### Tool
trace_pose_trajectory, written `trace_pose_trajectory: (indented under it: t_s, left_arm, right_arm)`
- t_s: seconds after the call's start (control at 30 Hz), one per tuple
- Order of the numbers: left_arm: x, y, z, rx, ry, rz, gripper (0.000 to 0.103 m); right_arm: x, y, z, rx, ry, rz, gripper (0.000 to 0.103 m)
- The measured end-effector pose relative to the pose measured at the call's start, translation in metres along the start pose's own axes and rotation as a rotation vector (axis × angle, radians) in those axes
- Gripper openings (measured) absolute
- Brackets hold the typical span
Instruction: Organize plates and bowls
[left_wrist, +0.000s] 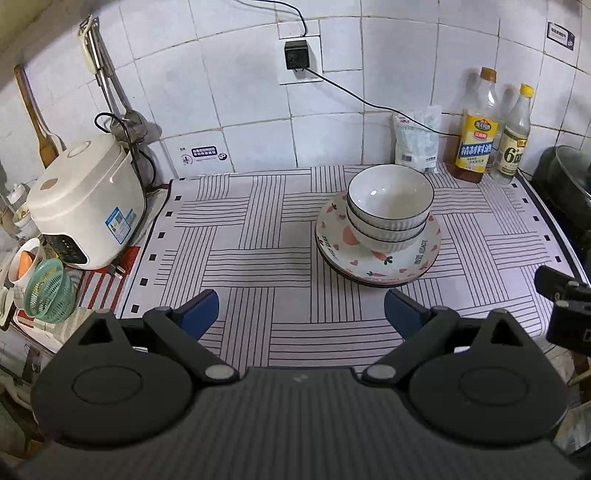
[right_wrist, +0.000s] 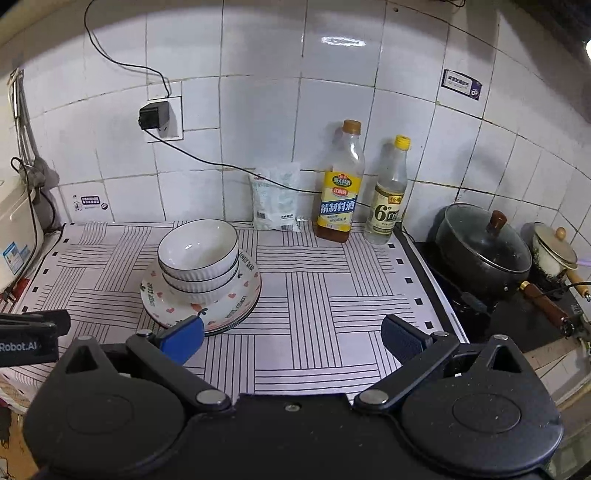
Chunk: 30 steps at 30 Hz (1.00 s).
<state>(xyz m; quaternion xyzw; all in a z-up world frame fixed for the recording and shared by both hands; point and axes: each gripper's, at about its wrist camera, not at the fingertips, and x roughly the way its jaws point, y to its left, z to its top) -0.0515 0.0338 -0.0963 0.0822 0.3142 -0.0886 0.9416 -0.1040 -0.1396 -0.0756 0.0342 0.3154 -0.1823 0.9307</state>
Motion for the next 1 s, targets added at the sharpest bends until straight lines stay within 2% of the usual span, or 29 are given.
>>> trace_pose_trajectory:
  t_s: [0.4, 0.67, 0.77, 1.0]
  left_arm:
    - [0.005, -0.001, -0.002, 0.019, -0.009, 0.015, 0.097]
    - [0.001, -0.001, -0.002, 0.009, -0.046, 0.021, 0.097]
    - [0.001, 0.002, -0.002, -0.003, -0.052, 0.02, 0.102]
    - [0.007, 0.004, -0.002, -0.015, -0.031, 0.022, 0.102]
  right_arm:
    - [0.008, -0.001, -0.002, 0.005, 0.029, -0.008, 0.103]
    - [0.008, -0.002, -0.002, -0.002, 0.03, -0.004, 0.103]
    - [0.009, -0.002, -0.002, -0.004, 0.032, -0.004, 0.103]
    - [0.011, -0.003, -0.003, -0.01, 0.035, 0.002, 0.103]
